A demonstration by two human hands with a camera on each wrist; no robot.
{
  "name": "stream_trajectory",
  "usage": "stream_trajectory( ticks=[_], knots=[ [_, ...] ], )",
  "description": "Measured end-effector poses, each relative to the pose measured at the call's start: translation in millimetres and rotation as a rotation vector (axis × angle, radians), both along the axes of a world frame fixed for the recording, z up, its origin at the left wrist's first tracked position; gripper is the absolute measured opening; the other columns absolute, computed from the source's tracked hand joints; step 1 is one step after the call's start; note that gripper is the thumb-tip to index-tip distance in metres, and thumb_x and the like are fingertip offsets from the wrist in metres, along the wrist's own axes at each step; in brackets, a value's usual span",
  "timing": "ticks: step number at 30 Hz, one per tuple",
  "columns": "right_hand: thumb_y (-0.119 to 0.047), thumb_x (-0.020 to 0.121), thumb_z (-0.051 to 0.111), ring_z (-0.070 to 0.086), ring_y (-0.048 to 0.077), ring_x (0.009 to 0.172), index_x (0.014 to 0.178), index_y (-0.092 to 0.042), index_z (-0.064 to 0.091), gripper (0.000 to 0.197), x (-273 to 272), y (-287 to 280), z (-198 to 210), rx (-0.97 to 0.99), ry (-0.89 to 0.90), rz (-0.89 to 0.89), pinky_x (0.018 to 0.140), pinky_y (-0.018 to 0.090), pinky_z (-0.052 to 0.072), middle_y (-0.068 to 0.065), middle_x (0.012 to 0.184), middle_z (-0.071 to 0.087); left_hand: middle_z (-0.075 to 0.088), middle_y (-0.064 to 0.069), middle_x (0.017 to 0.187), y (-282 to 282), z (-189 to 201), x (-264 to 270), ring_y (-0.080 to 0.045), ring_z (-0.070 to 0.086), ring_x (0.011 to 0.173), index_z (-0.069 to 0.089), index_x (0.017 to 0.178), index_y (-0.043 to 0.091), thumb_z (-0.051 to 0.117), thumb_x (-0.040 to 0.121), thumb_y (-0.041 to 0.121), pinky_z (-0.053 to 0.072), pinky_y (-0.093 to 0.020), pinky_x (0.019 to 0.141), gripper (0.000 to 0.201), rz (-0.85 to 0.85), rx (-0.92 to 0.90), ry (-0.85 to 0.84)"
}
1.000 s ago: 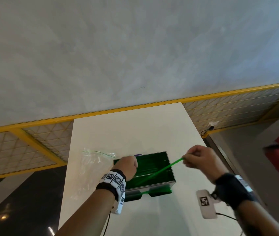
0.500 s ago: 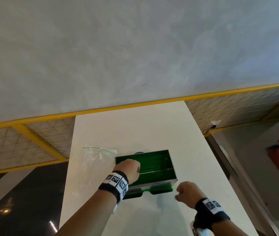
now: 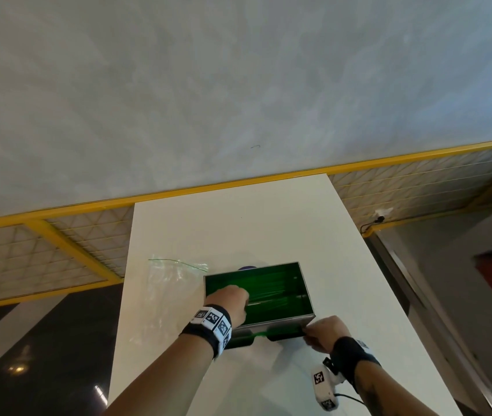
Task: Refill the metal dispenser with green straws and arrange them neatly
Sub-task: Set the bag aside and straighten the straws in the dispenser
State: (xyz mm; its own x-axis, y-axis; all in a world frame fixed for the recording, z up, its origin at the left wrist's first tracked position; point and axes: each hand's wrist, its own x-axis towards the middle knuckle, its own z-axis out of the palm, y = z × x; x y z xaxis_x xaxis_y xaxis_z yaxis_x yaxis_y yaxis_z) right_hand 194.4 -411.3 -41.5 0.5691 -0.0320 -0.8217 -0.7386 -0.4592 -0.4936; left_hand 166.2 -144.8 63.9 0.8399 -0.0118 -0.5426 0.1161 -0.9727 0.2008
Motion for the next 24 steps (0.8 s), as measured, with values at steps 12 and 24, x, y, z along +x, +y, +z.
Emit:
stream_trajectory(
  ticks=[12,24],
  knots=[
    [-0.020,0.091,0.072,0.065,0.013,0.053,0.068,-0.016,0.075,0.024,8.0,-120.0,173.6,-0.346,-0.482,0.314,0.056,0.030,0.053,-0.003,0.059,0.072,0.052,-0.005,0.123,0.1,-1.7,9.5,-0.032,0.049,0.120,0.062,0.117,0.020,0.072,0.089,0.012,0.056,-0.048,0.086,0.031,-0.087,0.091,-0.085],
    [-0.017,0.093,0.070,0.071,0.018,0.066,0.078,-0.020,0.076,0.017,26.2,-42.9,225.0,-0.123,-0.691,0.360,0.071,0.043,0.062,0.000,0.070,0.075,0.056,-0.006,0.130,2.5,13.5,9.2,-0.030,0.054,0.120,0.066,0.129,0.016,0.056,0.094,0.005,0.053,-0.046,0.098,0.039,0.027,0.056,-0.077]
  ],
)
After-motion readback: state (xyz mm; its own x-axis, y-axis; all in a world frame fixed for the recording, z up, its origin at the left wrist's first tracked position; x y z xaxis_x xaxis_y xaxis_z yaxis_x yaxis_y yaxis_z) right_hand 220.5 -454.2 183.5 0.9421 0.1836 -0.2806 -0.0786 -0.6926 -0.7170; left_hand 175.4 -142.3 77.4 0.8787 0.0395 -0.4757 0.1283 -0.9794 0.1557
